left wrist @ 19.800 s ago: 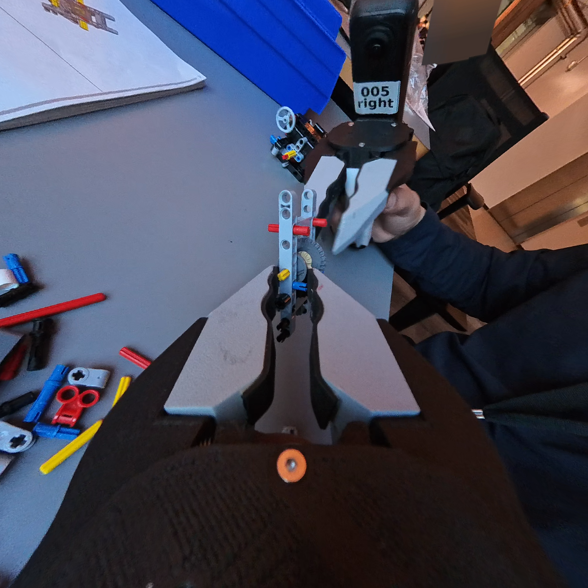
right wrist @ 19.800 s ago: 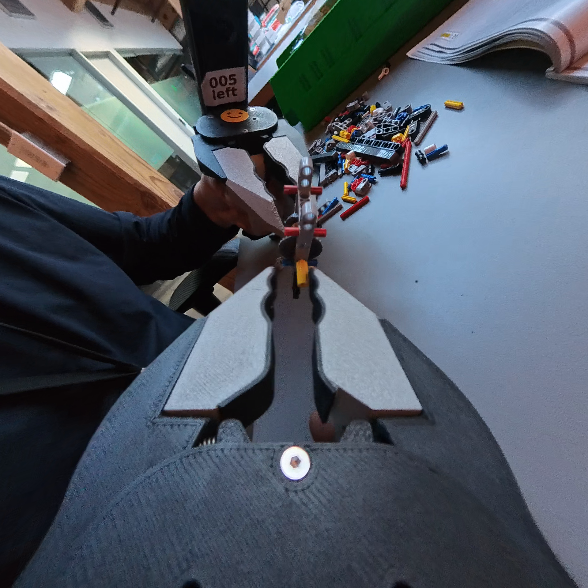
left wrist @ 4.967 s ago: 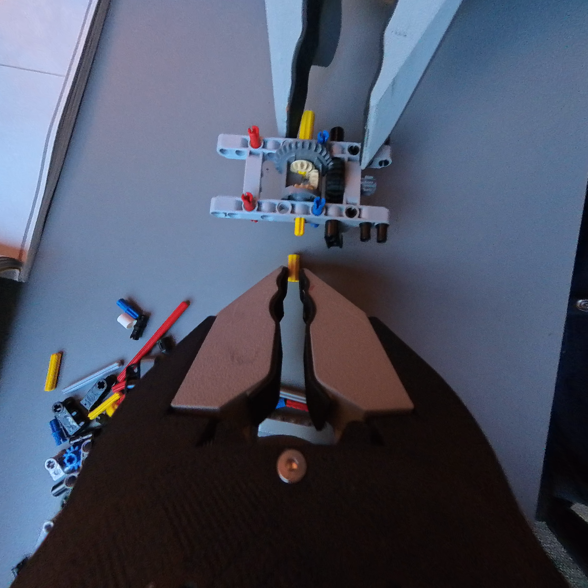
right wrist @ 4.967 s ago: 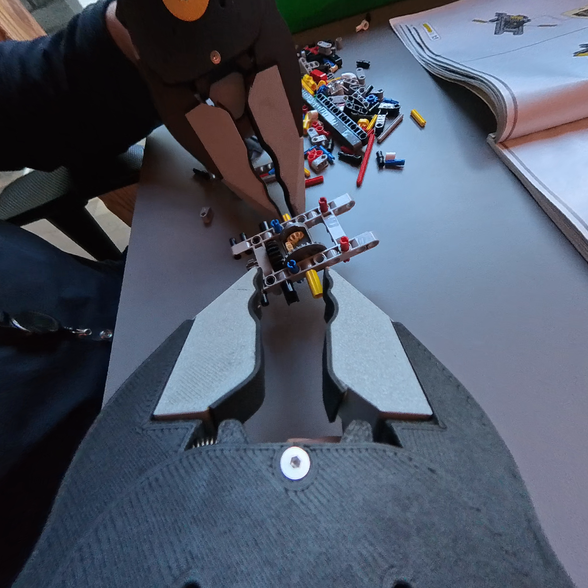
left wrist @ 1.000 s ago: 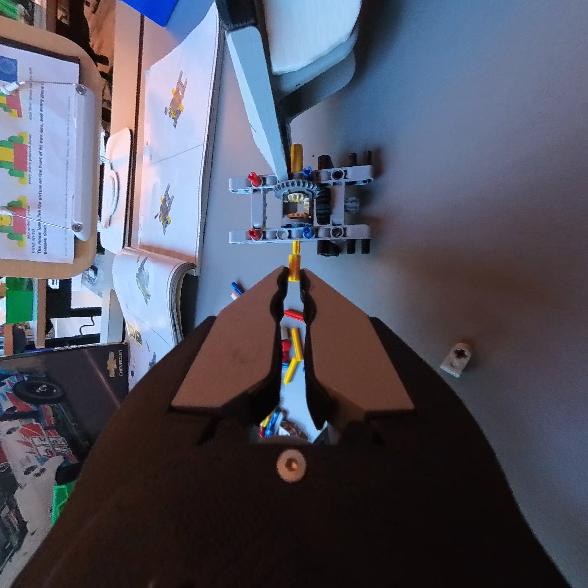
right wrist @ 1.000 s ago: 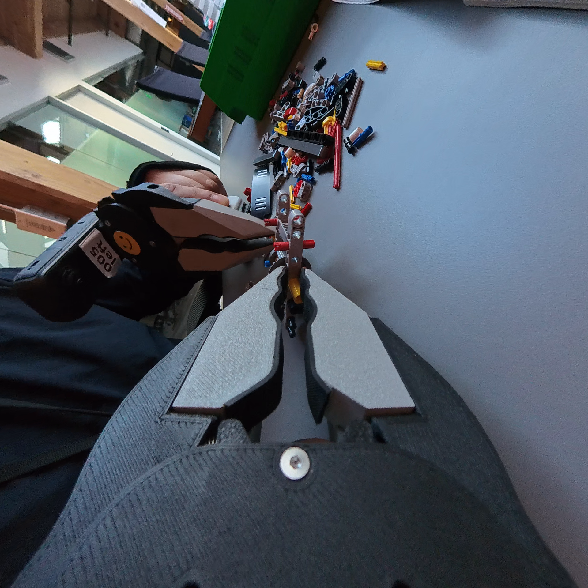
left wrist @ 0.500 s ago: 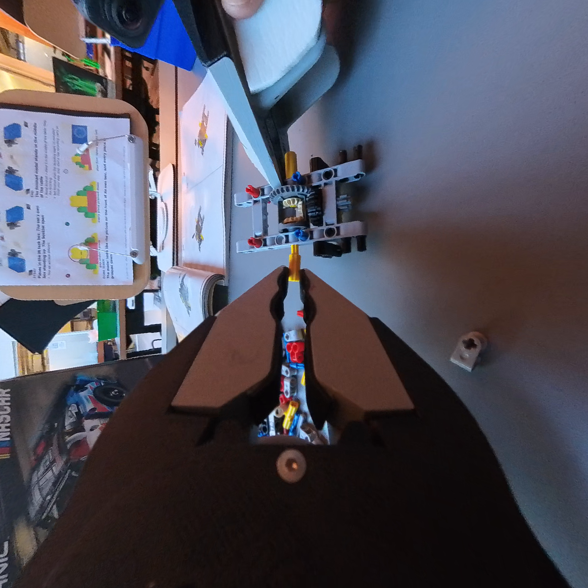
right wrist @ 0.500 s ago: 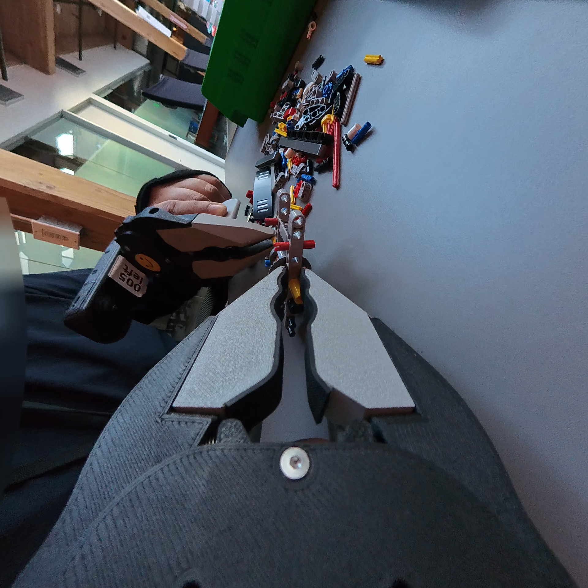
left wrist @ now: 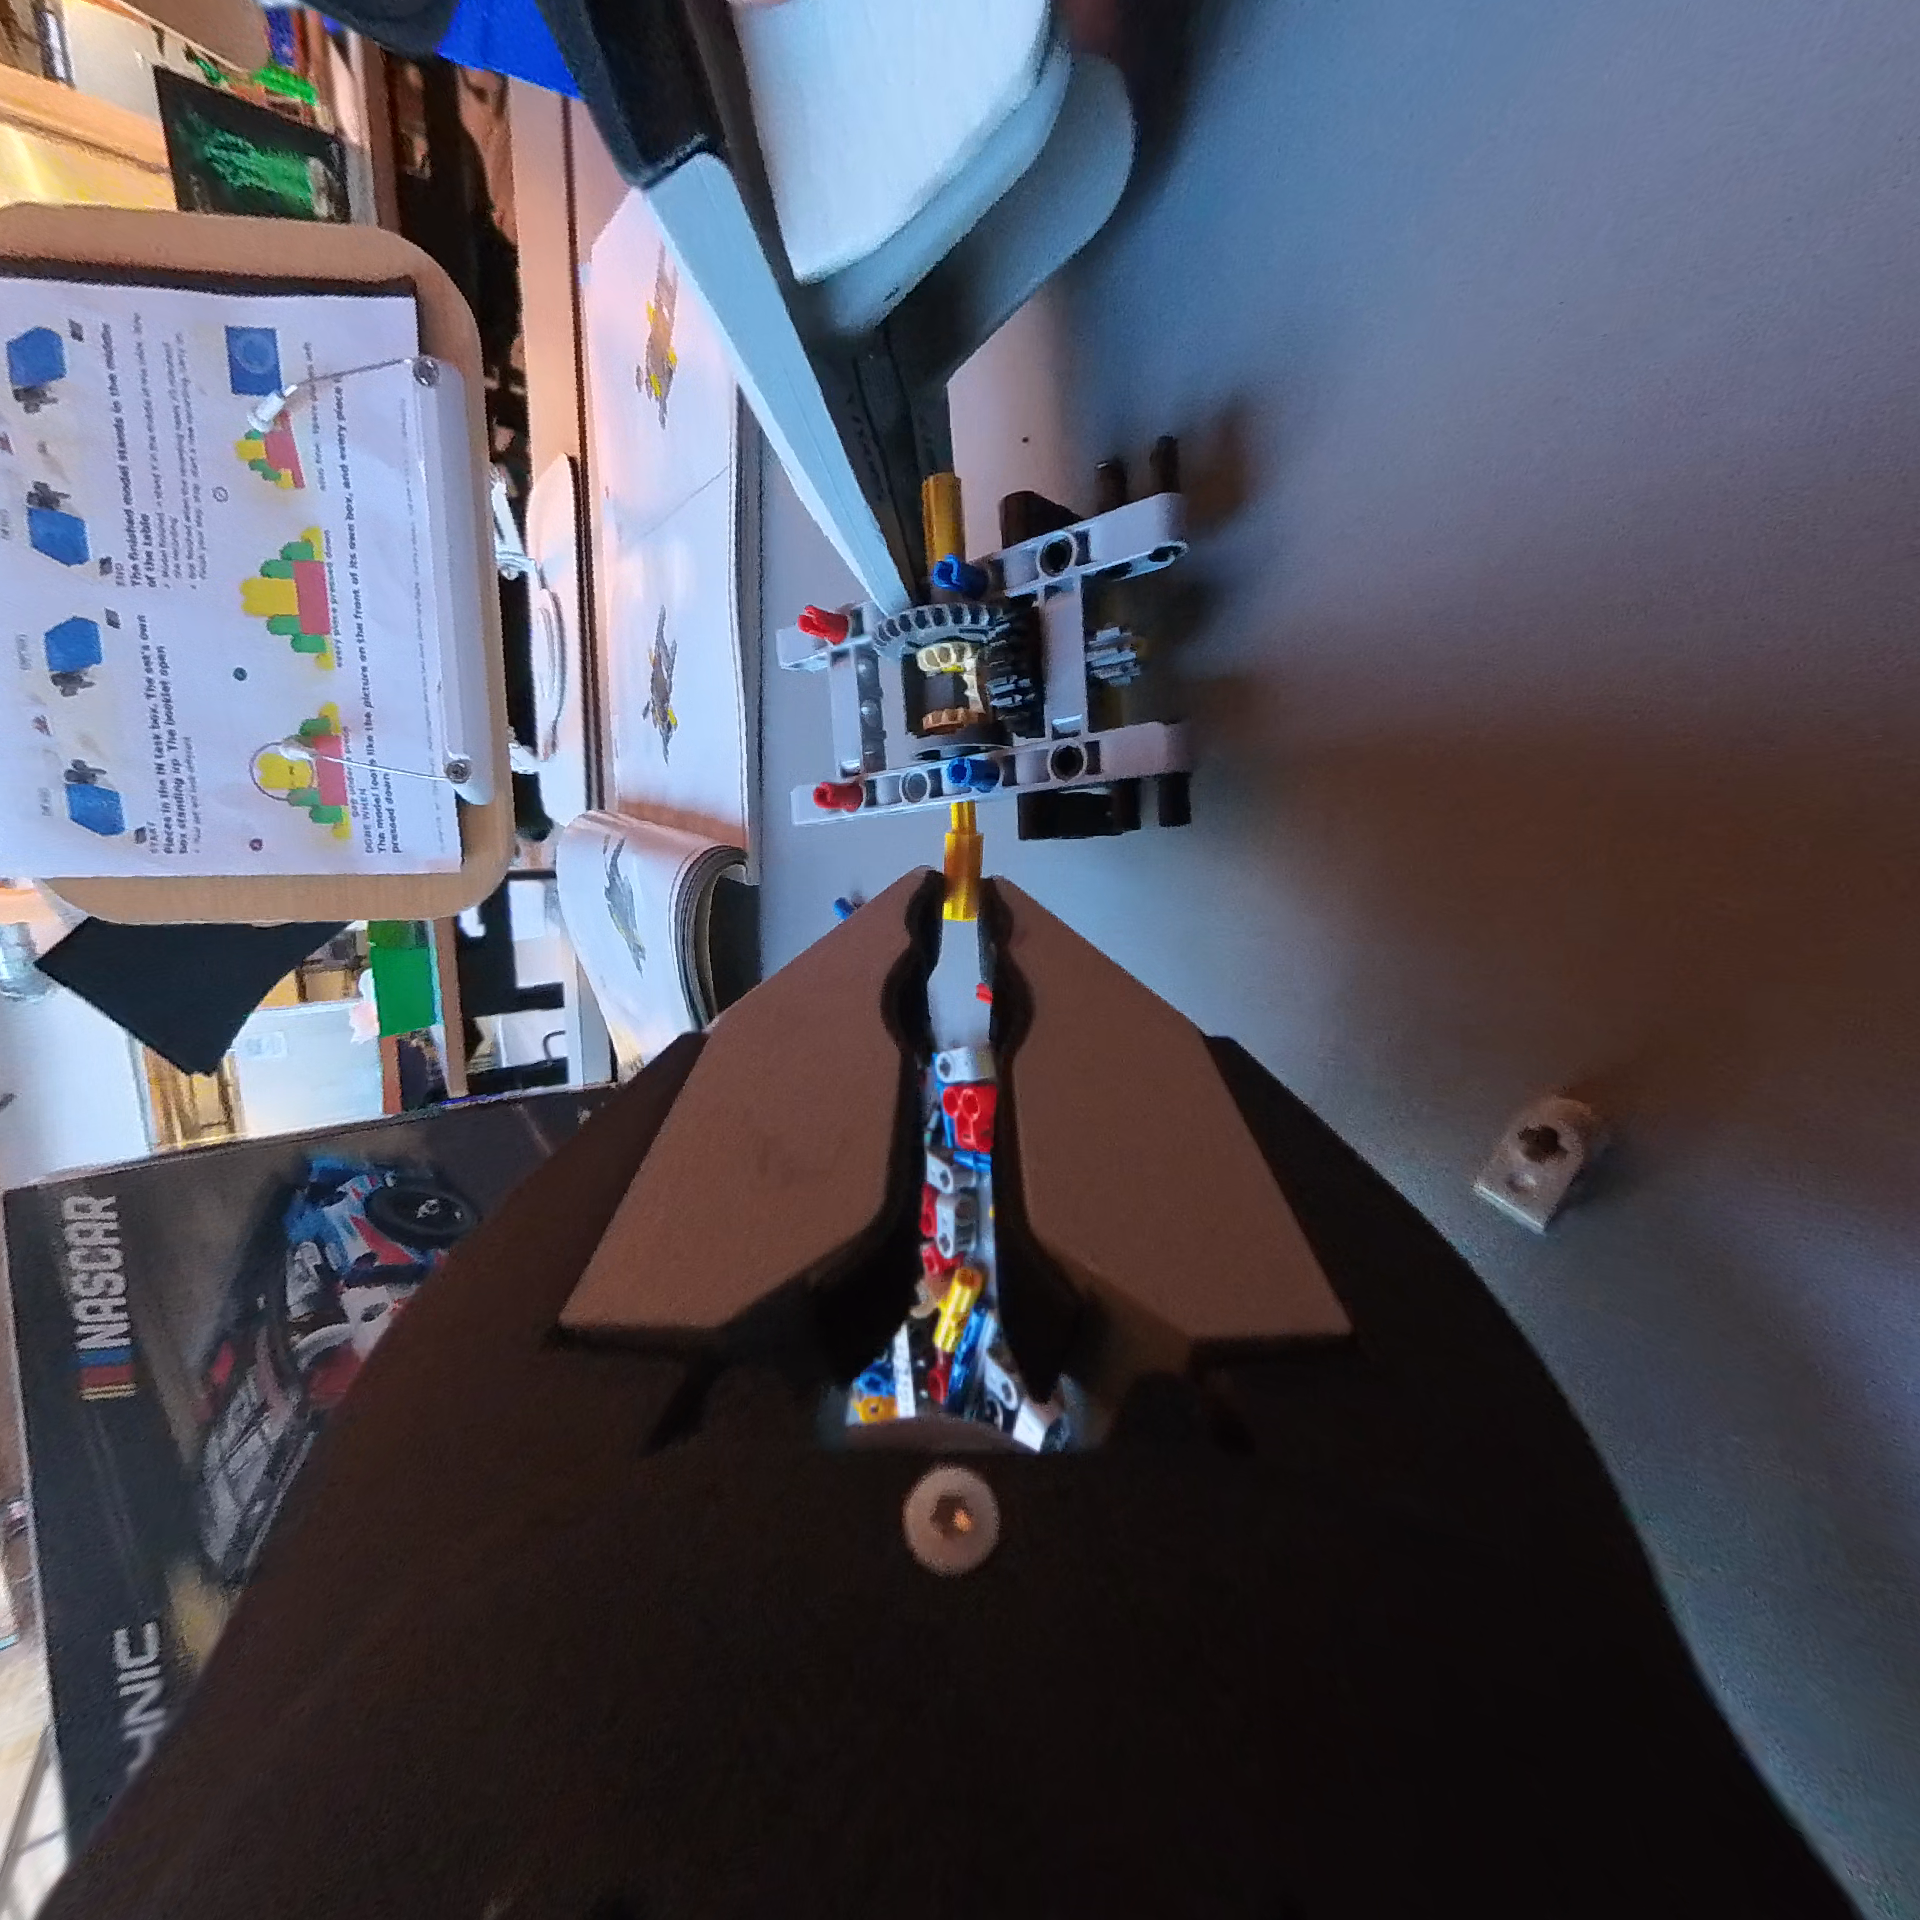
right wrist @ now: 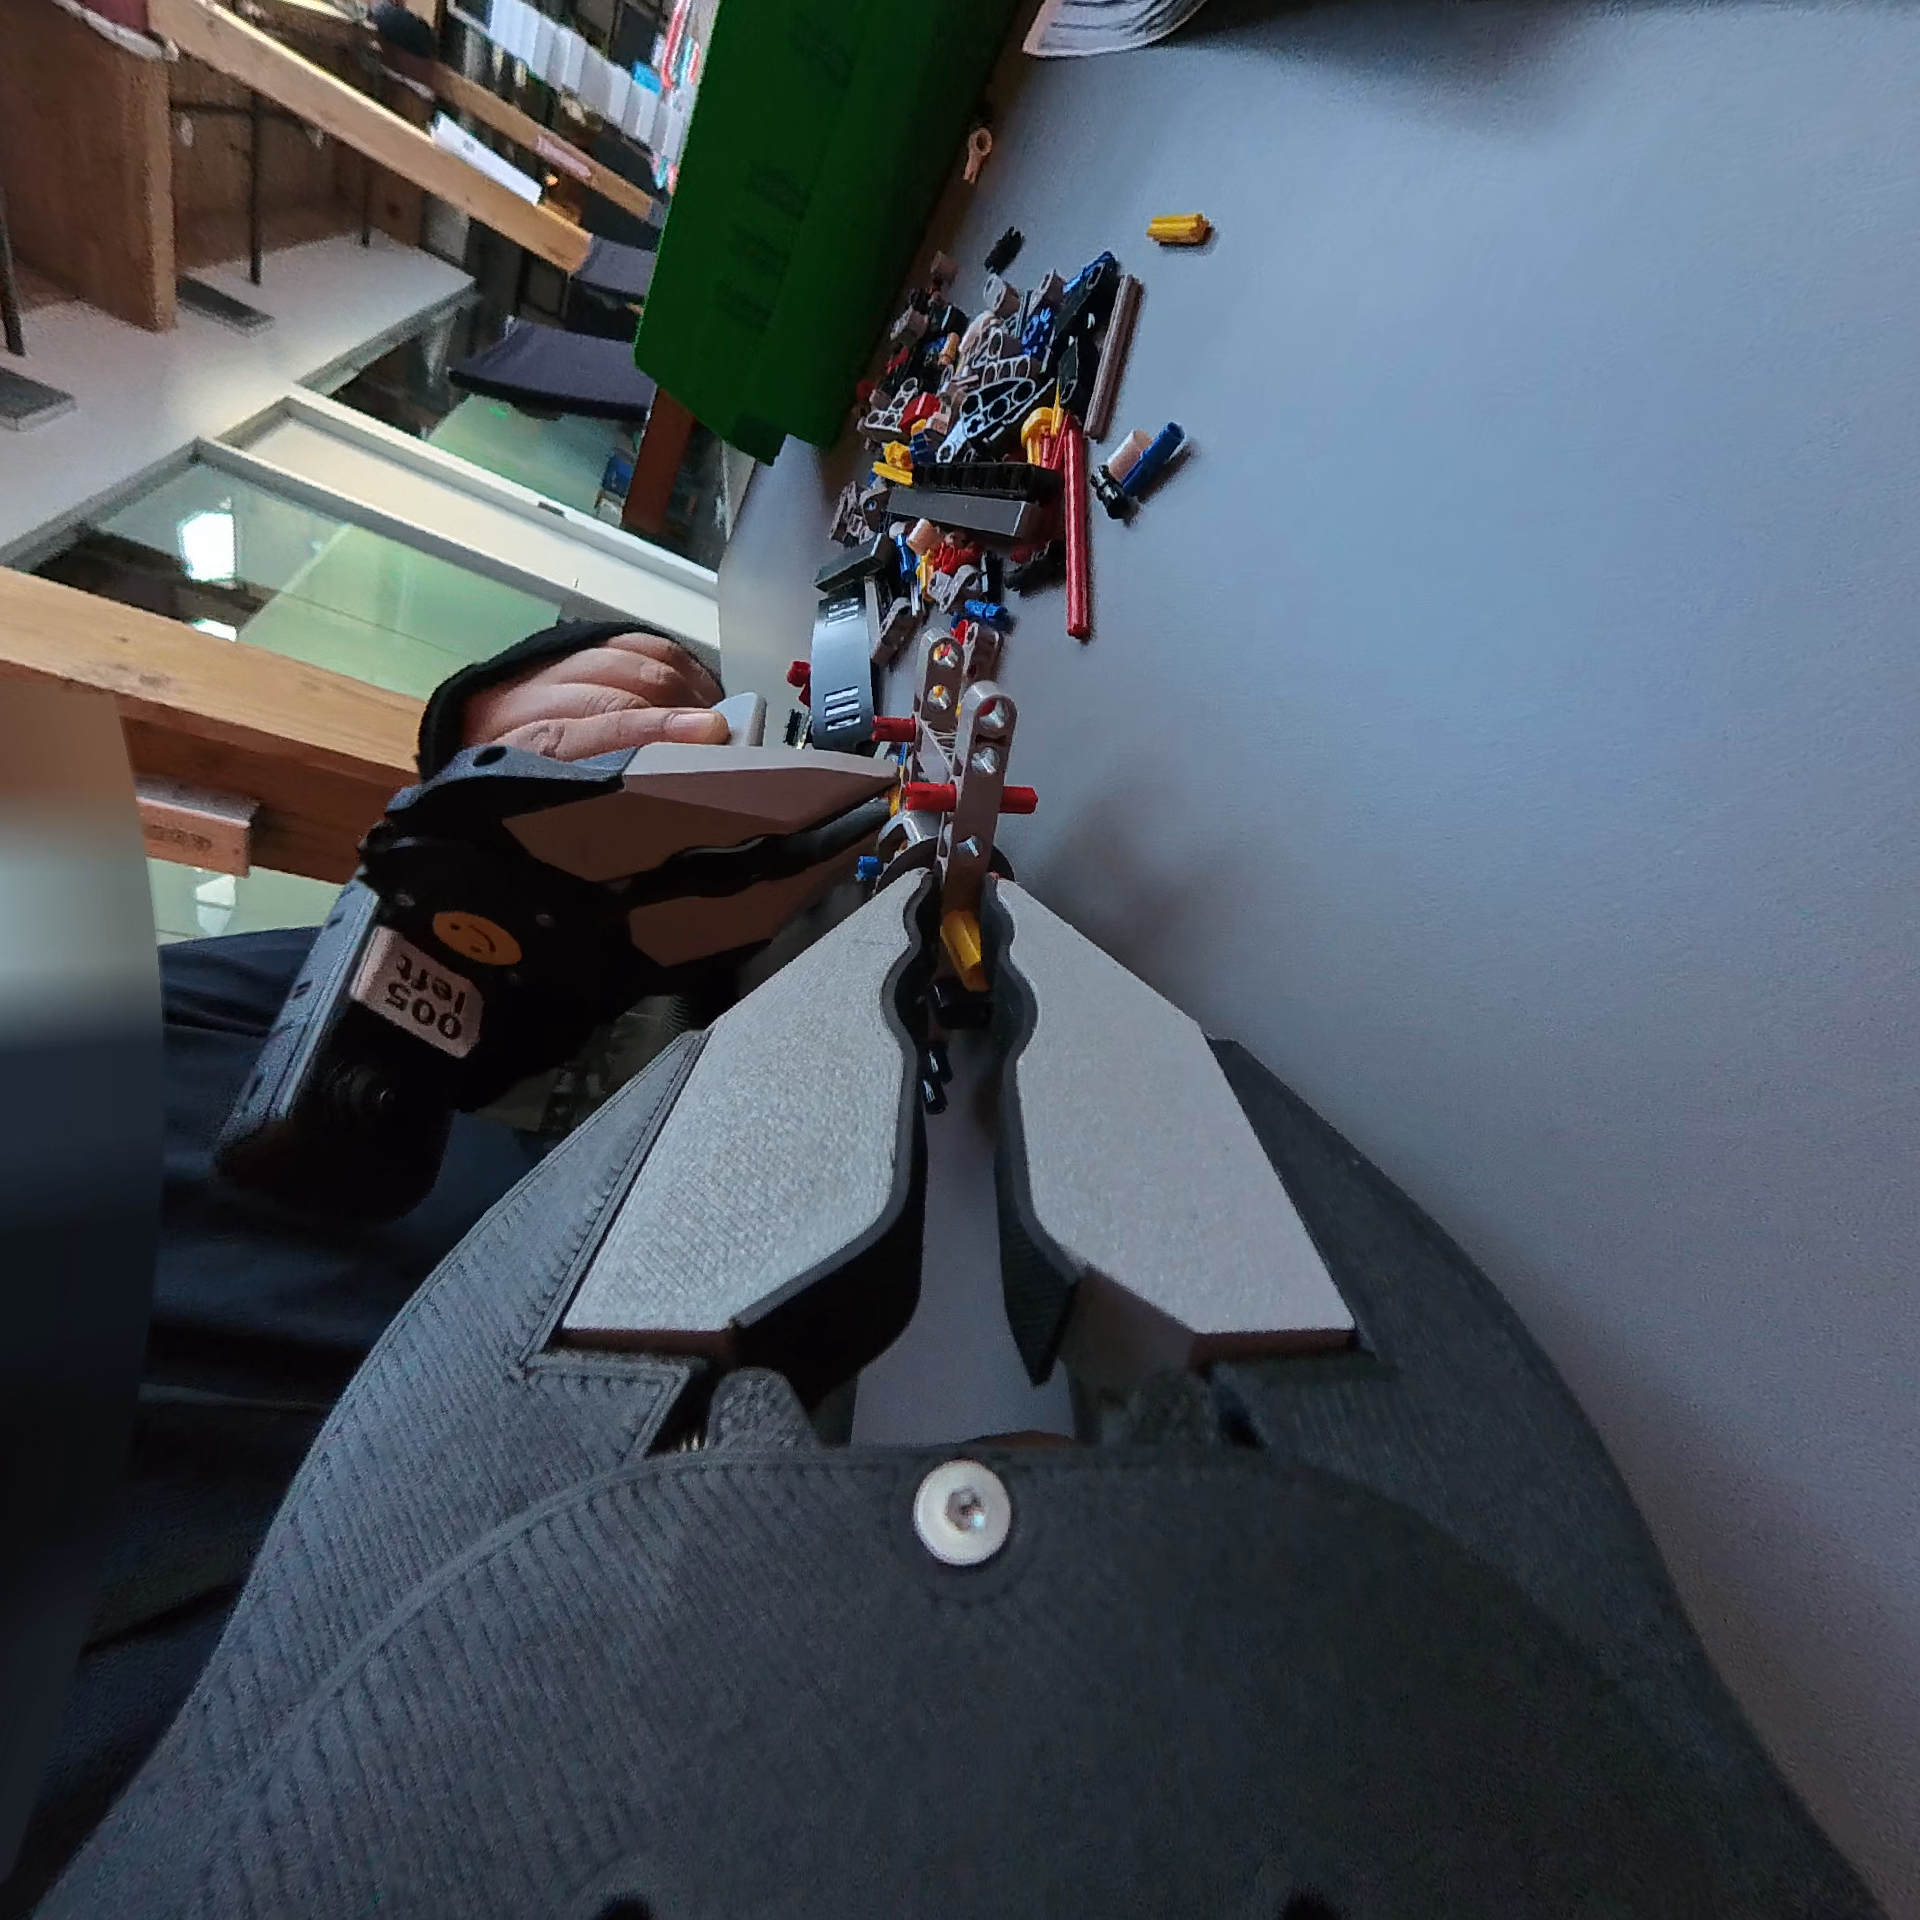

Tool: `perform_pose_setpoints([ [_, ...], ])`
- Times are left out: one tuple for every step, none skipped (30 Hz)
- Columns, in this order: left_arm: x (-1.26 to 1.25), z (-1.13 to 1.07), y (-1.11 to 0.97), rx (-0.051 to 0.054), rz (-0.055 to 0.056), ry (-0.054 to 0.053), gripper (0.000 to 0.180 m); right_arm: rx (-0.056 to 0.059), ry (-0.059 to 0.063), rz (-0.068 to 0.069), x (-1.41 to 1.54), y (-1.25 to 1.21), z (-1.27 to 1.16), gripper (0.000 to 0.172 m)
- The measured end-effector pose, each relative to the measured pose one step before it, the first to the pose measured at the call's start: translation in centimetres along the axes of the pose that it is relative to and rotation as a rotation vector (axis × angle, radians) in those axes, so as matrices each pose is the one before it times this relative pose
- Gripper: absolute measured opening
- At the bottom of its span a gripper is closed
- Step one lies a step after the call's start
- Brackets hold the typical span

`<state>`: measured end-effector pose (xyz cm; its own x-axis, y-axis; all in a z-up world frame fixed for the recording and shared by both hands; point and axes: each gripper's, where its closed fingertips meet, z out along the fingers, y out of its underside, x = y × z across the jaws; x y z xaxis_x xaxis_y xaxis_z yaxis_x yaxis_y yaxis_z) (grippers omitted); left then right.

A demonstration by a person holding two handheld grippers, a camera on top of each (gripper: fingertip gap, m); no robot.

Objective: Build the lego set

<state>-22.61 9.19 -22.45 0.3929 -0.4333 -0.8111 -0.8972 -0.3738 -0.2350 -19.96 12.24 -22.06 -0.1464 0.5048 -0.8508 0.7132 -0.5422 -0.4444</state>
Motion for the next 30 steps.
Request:
perform_pose_setpoints([
  [0.005,-0.058,0.043,-0.0155,0.0021,-0.0014,0.004,0.0112,0.0088,-0.0079,-0.032,-0.075,0.047,0.004],
  [0.029,-0.051,0.096,-0.0258,-0.0113,0.0028,0.004,0.0134,0.0116,-0.0121,-0.065,-0.067,0.08,0.004],
  [0.041,-0.035,0.119,-0.0309,-0.0156,0.0051,0.004,0.0142,0.0127,-0.0138,-0.093,-0.054,0.09,0.004],
  [0.045,-0.016,0.158,-0.0316,-0.0161,0.0064,0.004,0.0162,0.0108,-0.0097,-0.111,-0.057,0.105,0.004],
  [-0.045,-0.009,0.16,-0.0296,-0.0196,0.0024,0.004,0.0176,0.0082,-0.0052,-0.116,-0.053,0.093,0.004],
  [-0.001,0.018,0.141,-0.0239,-0.0208,0.0065,0.004,0.016,0.0077,-0.0054,-0.112,-0.02,0.058,0.004],
  [0.002,0.007,0.074,-0.0169,-0.0233,0.0077,0.003,0.0153,0.0082,-0.0063,-0.111,-0.021,0.029,0.004],
  [-0.034,0.001,0.058,-0.0149,-0.0208,0.0047,0.004,0.016,0.0066,-0.0083,-0.137,-0.021,0.016,0.004],
  [-0.075,0.021,0.084,-0.014,-0.0091,-0.0009,0.004,0.0132,0.0041,-0.0113,-0.169,0.008,0.016,0.004],
  [-0.032,-0.007,0.008,-0.0077,0.0026,-0.0051,0.003,0.0086,0.0049,-0.0101,-0.118,0.026,-0.01,0.004],
  [-0.011,-0.018,-0.04,0.0,0.0195,-0.0113,0.003,0.0044,0.0026,-0.0043,-0.034,0.028,-0.048,0.004],
  [-0.002,-0.011,-0.07,0.0067,0.0253,-0.0139,0.003,0.0015,-0.0028,0.0051,0.014,0.014,-0.056,0.004],
  [0.058,-0.011,-0.059,0.0053,0.0001,-0.0025,0.003,0.0005,-0.0054,0.01,0.027,0.001,-0.034,0.004],
  [0.011,-0.015,-0.018,0.002,-0.0098,0.0008,0.003,0.0009,-0.0031,0.0049,0.012,-0.004,-0.015,0.004],
  [-0.006,-0.013,-0.002,-0.0039,-0.0132,0.0018,0.003,0.0039,0.004,-0.0037,-0.006,-0.011,0.012,0.004],
  [0.03,0.015,0.056,-0.0118,-0.0176,0.0019,0.003,0.0072,0.0085,-0.0077,-0.036,0.003,0.038,0.004],
  [0.039,0.011,0.098,-0.0175,-0.0175,0.0011,0.003,0.0065,0.0076,-0.0056,-0.07,0.058,0.065,0.004],
  [0.061,-0.019,0.073,-0.0167,-0.0224,0.0055,0.003,0.0058,0.0057,-0.0052,-0.084,0.054,0.034,0.004],
  [0.042,-0.045,0.036,-0.01,-0.0283,0.0105,0.003,0.0055,0.0054,-0.0071,-0.074,0.034,0.001,0.004],
  [0.043,-0.071,-0.011,-0.006,-0.0387,0.0172,0.003,0.0055,0.0056,-0.0099,-0.062,0.021,-0.02,0.004],
  [0.062,-0.067,0.014,-0.0053,-0.0374,0.0188,0.003,0.0051,0.0053,-0.0135,-0.083,0.0,-0.008,0.004],
  [0.022,-0.071,0.002,-0.0036,-0.0314,0.0149,0.003,0.0029,0.0031,-0.0117,-0.067,0.001,-0.017,0.004],
  [-0.014,-0.043,-0.039,0.0016,-0.0212,0.0081,0.003,0.0035,0.0009,-0.0046,-0.021,-0.03,-0.024,0.004],
  [-0.012,-0.012,-0.05,0.0034,-0.0118,0.0034,0.003,0.0033,-0.0016,-0.0006,-0.018,-0.043,-0.022,0.004],
  [0.023,-0.025,-0.004,-0.0017,-0.0038,0.0021,0.002,0.0002,-0.0034,0.0012,-0.02,-0.012,0.0,0.004],
  [0.038,-0.021,-0.03,-0.0014,-0.0014,0.0026,0.002,0.0003,-0.0021,0.0013,-0.002,-0.015,0.001,0.004],
  [-0.012,0.025,-0.03,-0.0026,0.0048,-0.002,0.002,0.0019,-0.0018,0.0011,-0.003,-0.032,-0.021,0.004],
  [-0.034,0.05,-0.029,-0.0026,0.0157,-0.0089,0.002,0.0024,-0.0027,0.0021,-0.008,-0.039,-0.019,0.004],
  [-0.027,0.054,-0.049,-0.0019,0.0218,-0.0137,0.002,0.0034,-0.0029,0.0017,-0.02,-0.043,-0.04,0.004],
  [0.02,0.046,-0.058,-0.0006,0.0274,-0.0148,0.002,0.0041,-0.003,0.001,-0.019,-0.048,-0.043,0.004],
])
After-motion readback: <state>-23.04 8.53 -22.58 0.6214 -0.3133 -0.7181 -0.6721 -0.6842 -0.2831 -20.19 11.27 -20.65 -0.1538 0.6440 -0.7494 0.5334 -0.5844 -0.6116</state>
